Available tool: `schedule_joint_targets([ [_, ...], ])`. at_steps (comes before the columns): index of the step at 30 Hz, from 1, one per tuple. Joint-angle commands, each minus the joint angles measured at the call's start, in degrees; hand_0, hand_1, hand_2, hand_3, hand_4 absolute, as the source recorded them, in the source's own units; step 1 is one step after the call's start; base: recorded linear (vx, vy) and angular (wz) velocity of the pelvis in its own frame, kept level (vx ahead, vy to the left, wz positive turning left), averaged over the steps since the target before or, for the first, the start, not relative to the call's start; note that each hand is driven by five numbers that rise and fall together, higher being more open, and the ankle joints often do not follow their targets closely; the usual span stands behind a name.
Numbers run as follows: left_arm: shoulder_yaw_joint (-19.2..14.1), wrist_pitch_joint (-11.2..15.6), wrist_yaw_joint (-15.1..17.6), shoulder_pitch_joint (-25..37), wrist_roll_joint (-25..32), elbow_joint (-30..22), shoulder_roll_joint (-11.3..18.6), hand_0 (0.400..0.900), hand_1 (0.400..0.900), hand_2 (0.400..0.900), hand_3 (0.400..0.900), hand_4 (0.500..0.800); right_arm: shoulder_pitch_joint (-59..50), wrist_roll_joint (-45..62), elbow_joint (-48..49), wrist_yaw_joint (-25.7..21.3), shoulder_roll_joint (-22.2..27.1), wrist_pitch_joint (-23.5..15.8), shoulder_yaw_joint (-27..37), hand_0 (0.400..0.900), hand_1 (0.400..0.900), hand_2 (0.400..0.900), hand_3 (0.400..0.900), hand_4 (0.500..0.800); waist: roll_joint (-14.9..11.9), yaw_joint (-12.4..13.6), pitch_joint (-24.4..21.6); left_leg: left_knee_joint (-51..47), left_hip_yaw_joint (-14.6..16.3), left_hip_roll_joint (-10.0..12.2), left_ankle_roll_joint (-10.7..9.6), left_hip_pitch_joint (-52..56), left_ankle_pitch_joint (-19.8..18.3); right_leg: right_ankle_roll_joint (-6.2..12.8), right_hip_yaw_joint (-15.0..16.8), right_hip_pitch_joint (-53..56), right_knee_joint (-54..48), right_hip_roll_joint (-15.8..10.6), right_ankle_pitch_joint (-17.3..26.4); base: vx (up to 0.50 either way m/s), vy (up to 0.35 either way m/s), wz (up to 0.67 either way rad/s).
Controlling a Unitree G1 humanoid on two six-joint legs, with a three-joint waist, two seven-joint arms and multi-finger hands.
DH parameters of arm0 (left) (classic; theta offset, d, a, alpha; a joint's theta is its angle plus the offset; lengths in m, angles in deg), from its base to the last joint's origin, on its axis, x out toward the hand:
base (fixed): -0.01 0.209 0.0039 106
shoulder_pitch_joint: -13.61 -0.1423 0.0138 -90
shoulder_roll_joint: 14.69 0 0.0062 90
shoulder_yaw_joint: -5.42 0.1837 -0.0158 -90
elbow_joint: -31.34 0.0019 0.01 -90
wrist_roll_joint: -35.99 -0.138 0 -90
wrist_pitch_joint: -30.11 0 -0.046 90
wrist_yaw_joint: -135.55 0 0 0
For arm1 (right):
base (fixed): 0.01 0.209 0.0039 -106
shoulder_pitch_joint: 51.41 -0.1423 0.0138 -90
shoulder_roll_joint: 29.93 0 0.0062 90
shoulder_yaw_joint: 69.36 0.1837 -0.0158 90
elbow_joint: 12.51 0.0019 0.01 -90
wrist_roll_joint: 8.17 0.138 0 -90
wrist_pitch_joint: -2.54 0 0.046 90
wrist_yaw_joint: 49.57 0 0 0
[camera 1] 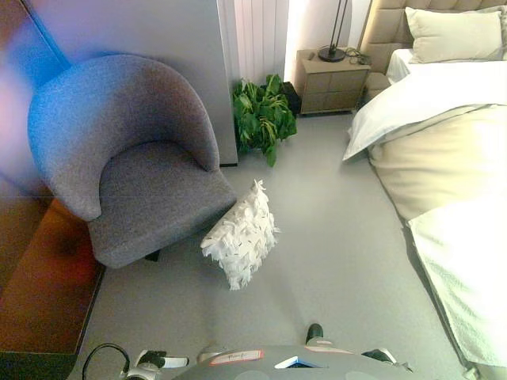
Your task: Pick up the pillow and put it on the sofa.
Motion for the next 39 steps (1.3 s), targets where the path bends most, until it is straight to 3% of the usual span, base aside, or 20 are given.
schedule_joint_targets([
  [1,0.6,-0.2,0.2,3.5,1.4,1.7,1.9,0.900,0.900,0.900,0.900,0.800,-5.8,-2.1,-2.2,-1.1,0.6,0.3,-2.8,0.900,0.900,0.900,0.900,0.800,-1.8,-0.5,2.5,0.2,2.1,-1.0,3.2,-1.9,0.2,2.27,1.3,5.6,1.1,-1.5,-7.6,0.00,0.000,0.00],
  [6,1.2,-0.5,-1.2,3.1,1.1,1.7,1.0,0.900,0.900,0.900,0.900,0.800,-5.4,-3.2,-2.1,-2.0,0.1,0.3,-3.0,0.900,0.900,0.900,0.900,0.800,-2.2,-0.3,2.4,0.2,2.1,-1.0,3.3,-1.5,0.0,2.21,1.1,6.1,0.8,-1.4,-7.5,0.01,-0.016,0.02],
  [17,3.3,-2.8,-0.7,4.2,1.0,1.2,0.4,0.900,0.900,0.900,0.900,0.800,-5.6,-7.3,-1.5,-2.6,-0.3,1.3,-4.9,0.900,0.900,0.900,0.900,0.800,-2.4,-0.4,2.7,0.2,2.0,-0.9,3.3,-1.8,0.2,2.22,1.1,5.7,0.8,-1.3,-7.3,0.00,-0.011,0.01],
  [31,4.9,-5.3,0.1,5.4,1.0,-0.2,0.7,0.900,0.900,0.900,0.900,0.800,-6.3,-4.1,-1.0,-3.8,0.2,3.5,-5.2,0.900,0.900,0.900,0.900,0.800,-2.0,-0.6,3.0,0.2,1.7,-1.0,3.3,-1.8,0.2,2.14,1.4,5.4,1.2,-1.2,-7.4,0.00,-0.019,0.00],
  [36,4.8,-7.1,0.0,5.1,-1.4,-0.1,1.6,0.900,0.900,0.900,0.900,0.800,-5.3,-1.7,-1.1,-4.3,-0.1,2.9,-3.8,0.900,0.900,0.900,0.900,0.800,-1.8,-2.1,3.5,0.4,1.8,-0.1,3.6,-1.7,0.5,1.37,3.7,3.7,5.1,-0.3,-9.5,0.02,-0.166,-0.11],
  [39,6.0,-9.2,-0.4,6.3,-1.1,-1.1,2.3,0.900,0.900,0.900,0.900,0.800,-6.0,0.7,-0.8,-3.7,1.0,2.6,-3.9,0.900,0.900,0.900,0.900,0.800,-1.3,-3.6,5.1,4.0,0.8,1.2,3.1,-4.1,0.6,-0.57,6.8,0.1,8.8,1.5,-11.5,-0.06,-0.217,-0.20],
])
